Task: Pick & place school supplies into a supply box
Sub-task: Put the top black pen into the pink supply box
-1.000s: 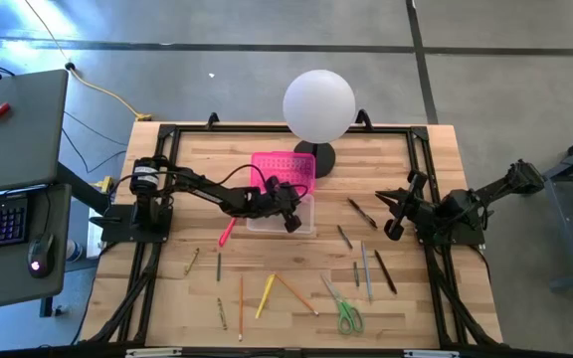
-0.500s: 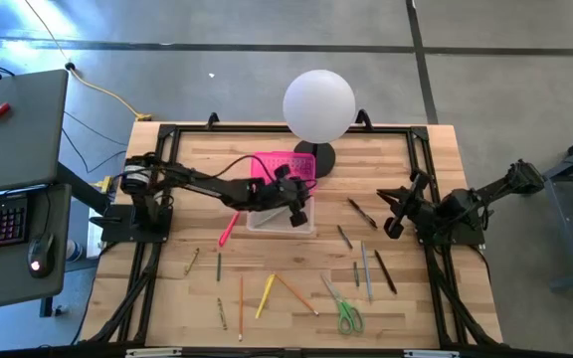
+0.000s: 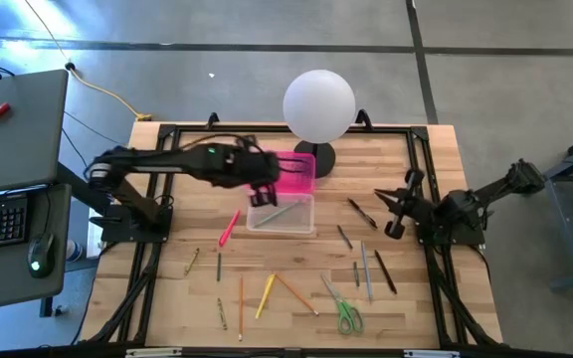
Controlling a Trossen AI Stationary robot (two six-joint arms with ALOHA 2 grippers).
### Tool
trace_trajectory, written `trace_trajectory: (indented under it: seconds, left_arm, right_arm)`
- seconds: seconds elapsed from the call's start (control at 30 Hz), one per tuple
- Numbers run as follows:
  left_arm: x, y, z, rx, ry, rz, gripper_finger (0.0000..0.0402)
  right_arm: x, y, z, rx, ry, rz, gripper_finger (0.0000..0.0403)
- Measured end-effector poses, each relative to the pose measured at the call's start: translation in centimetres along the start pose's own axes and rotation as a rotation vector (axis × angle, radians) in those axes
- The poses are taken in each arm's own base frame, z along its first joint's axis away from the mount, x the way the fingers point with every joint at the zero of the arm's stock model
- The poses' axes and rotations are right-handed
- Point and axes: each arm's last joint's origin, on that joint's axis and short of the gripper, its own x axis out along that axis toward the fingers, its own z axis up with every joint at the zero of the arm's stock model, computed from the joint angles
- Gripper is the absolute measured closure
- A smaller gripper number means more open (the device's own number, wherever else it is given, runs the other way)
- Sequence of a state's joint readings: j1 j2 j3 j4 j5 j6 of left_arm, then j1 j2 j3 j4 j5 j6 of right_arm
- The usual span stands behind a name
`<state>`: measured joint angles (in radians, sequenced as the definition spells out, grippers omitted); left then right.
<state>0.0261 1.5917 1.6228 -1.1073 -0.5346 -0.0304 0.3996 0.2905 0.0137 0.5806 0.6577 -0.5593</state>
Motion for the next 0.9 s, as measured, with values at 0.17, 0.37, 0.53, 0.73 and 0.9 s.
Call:
trace_trajectory:
  seconds: [0.17, 0.37, 0.53, 0.73, 0.9]
  left_arm:
    - [-4.4, 3.0, -2.3, -0.190, -0.047, 0.124, 0.0268]
    - [-6.8, 4.8, -5.1, -0.400, -0.128, 0.222, 0.0268]
    - [-5.9, 4.4, -6.6, -0.433, -0.110, 0.275, 0.0268]
    - [-3.7, 3.2, -7.4, -0.474, -0.084, 0.299, 0.0268]
    - [-3.0, 2.8, -7.3, -0.494, -0.105, 0.292, 0.0268]
  right_arm:
    - [1.3, -0.6, 1.9, 0.025, 0.102, -0.126, 0.0401]
    - [3.2, 0.0, 3.3, -0.096, 0.320, -0.161, 0.0369]
    - [3.9, 1.8, 1.8, 0.071, 0.403, -0.074, 0.0321]
    - [3.7, 3.5, -1.4, 0.167, 0.532, -0.104, 0.0278]
    - [3.6, 4.7, -3.8, 0.282, 0.633, -0.184, 0.0273]
